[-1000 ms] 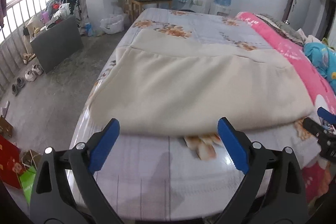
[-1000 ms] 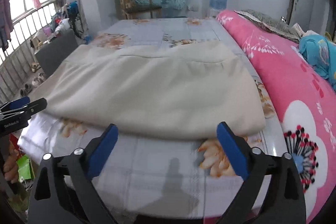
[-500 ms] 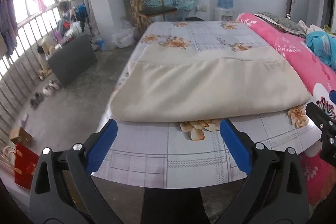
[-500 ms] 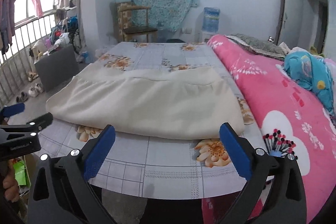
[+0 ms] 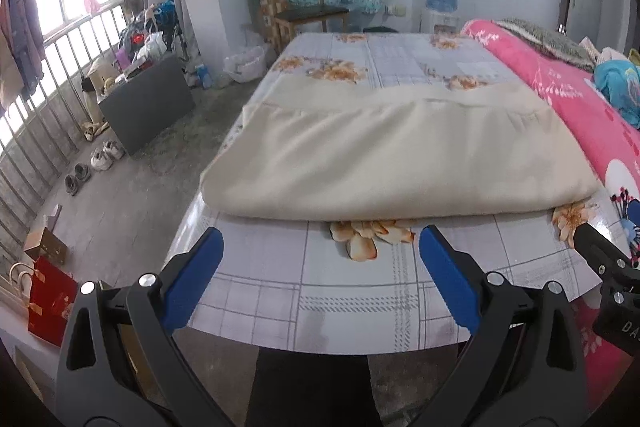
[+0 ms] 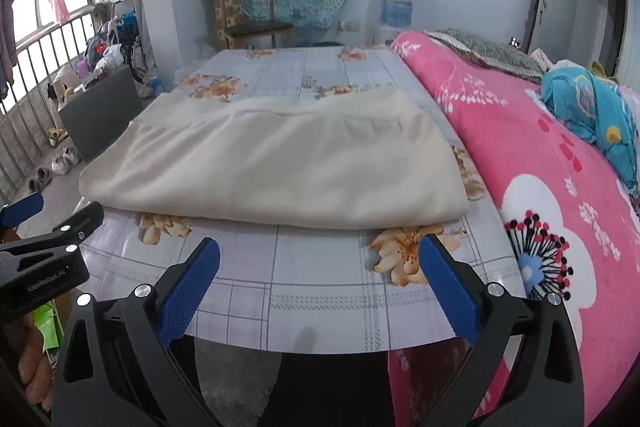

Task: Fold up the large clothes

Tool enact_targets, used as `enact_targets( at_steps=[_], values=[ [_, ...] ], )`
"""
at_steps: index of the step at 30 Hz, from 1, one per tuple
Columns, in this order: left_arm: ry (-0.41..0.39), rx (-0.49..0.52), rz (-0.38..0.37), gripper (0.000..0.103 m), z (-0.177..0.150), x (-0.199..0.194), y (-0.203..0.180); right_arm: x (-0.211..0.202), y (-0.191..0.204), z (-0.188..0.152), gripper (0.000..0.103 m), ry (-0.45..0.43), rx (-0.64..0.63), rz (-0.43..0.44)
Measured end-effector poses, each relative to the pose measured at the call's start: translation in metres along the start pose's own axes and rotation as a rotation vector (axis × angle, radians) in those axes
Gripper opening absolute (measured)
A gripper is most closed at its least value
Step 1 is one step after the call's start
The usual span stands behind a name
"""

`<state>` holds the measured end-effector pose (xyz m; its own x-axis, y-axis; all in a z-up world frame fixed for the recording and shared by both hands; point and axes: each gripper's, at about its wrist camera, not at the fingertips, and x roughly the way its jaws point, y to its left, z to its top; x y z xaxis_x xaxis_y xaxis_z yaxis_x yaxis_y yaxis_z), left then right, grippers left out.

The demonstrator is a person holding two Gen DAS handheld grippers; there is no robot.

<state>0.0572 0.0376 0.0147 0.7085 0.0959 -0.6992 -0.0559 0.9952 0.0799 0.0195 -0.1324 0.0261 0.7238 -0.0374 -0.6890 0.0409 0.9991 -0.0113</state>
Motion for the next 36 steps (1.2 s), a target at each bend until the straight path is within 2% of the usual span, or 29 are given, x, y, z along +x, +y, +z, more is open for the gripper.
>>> enact_targets(
  at_steps=[4,16,36],
  values=[
    [0.038,-0.010,-0.017,0.095,-0.003,0.008,-0.004,0.006,0.001,-0.001,0.097,0.025,-0.004,0.009],
    [0.067,0.032,-0.047,0.095,-0.007,0.014,-0.020,0.018,0.006,-0.003,0.097,0.070,-0.012,0.023],
    [0.076,0.029,-0.073,0.095,-0.008,0.013,-0.025,0.018,0.001,-0.002,0.097,0.079,0.003,0.014]
  ],
)
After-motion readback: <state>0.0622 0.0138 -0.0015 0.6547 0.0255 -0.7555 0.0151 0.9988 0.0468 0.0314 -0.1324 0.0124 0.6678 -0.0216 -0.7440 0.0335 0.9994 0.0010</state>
